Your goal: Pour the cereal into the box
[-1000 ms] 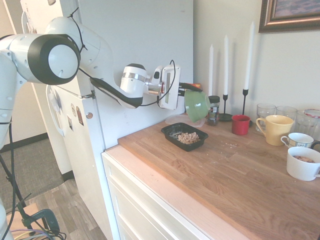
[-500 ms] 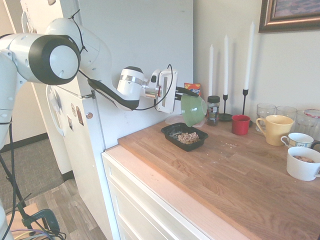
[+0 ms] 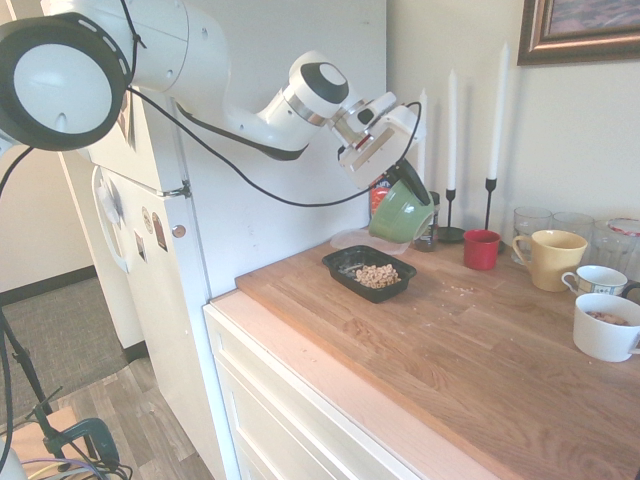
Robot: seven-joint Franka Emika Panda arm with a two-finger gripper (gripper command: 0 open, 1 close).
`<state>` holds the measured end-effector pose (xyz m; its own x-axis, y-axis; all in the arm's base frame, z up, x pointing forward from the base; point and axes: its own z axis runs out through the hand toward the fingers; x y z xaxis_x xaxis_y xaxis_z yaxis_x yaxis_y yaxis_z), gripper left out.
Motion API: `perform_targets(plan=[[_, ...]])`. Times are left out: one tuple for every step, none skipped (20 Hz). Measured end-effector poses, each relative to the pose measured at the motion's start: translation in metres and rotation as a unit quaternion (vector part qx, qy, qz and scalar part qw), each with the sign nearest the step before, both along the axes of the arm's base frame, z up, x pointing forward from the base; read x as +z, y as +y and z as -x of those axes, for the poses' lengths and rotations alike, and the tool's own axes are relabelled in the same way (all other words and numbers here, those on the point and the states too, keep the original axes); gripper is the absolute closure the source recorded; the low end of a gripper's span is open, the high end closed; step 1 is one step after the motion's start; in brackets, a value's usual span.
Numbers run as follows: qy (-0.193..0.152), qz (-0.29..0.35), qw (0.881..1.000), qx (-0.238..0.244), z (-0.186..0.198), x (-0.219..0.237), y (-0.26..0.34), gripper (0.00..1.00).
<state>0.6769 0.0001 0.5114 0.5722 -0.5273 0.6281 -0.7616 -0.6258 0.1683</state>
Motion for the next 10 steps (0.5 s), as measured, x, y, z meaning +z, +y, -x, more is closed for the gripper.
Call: perform_targets(plan=[[0.004, -0.033, 0.999, -0.006, 0.0, 0.0, -0.02, 1.0], [0.006, -0.065, 0.998, -0.013, 0.0, -0.001, -0.042, 1.0], [0.009, -0.096, 0.995, -0.02, 0.001, -0.002, -0.066, 1.0], [0.011, -0.127, 0.991, -0.027, 0.002, -0.006, -0.088, 1.0], [0.013, -0.157, 0.987, -0.034, 0.004, -0.012, -0.108, 1.0], [0.015, -0.188, 0.981, -0.041, 0.006, -0.018, -0.128, 1.0], [0.017, -0.218, 0.975, -0.046, 0.007, -0.026, -0.144, 1.0], [0.018, -0.249, 0.967, -0.051, 0.008, -0.035, -0.158, 1.0], [0.019, -0.278, 0.959, -0.055, 0.009, -0.046, -0.17, 1.0], [0.019, -0.306, 0.95, -0.059, 0.01, -0.055, -0.181, 1.0]])
